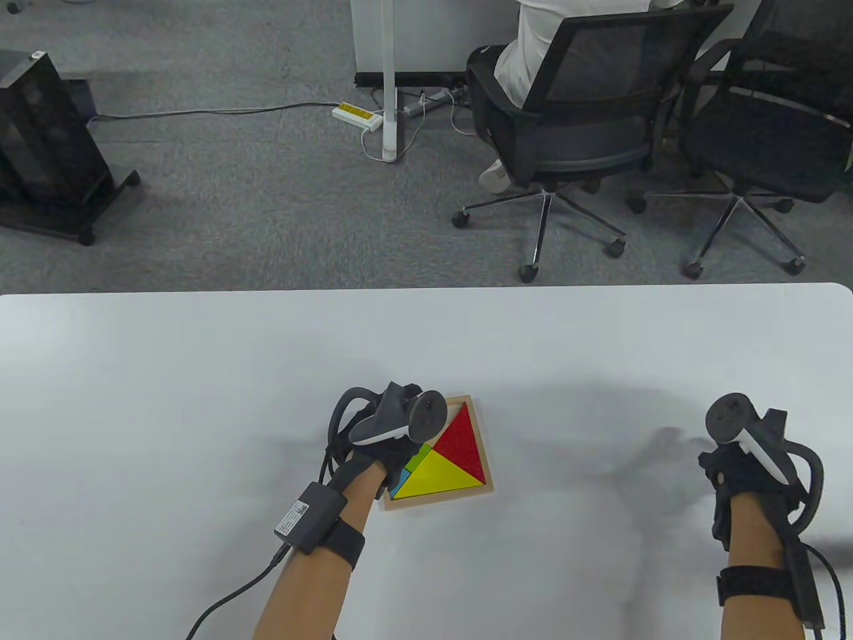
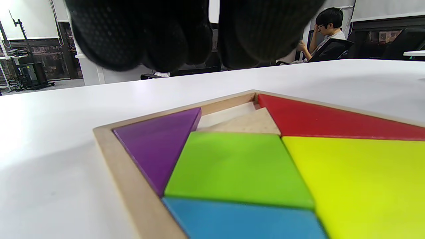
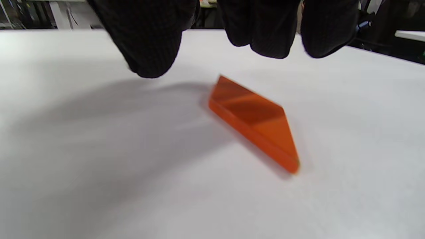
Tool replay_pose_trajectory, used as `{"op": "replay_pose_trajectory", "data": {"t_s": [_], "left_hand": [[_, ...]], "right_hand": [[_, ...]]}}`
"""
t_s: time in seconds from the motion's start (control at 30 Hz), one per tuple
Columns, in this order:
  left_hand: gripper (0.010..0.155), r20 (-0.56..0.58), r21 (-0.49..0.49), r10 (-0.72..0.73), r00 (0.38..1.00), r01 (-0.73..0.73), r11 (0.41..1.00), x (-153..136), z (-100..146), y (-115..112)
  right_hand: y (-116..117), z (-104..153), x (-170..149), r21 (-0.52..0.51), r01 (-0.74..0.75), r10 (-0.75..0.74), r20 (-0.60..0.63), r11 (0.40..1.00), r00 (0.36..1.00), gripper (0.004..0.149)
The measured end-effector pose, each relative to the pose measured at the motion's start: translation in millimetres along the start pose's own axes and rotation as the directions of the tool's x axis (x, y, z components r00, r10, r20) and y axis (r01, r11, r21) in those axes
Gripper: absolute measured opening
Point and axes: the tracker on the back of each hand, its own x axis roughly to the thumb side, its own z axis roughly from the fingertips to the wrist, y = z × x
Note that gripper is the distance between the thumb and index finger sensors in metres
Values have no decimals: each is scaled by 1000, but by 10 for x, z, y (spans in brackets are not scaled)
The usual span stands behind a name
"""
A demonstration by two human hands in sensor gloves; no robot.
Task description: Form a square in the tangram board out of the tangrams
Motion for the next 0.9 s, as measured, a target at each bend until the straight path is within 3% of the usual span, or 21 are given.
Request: {"op": "replay_pose_trajectory", "data": {"t_s": [0.23,0.63,0.9], "left_hand": [[49,-8,-8,0,1000,0,1000,-19,19,-12],[50,-17,-17,-4,1000,4,1000,-23,28,-9],[50,-25,-1,17,1000,-17,1000,-66,63,43]], "right_hand": [[180,-105,-144,97,0,4,-43,995,999,75],[198,-97,-65,-16,-105,105,15,994,994,62],[153,-44,-76,-101,-21,29,70,995,997,66]]}}
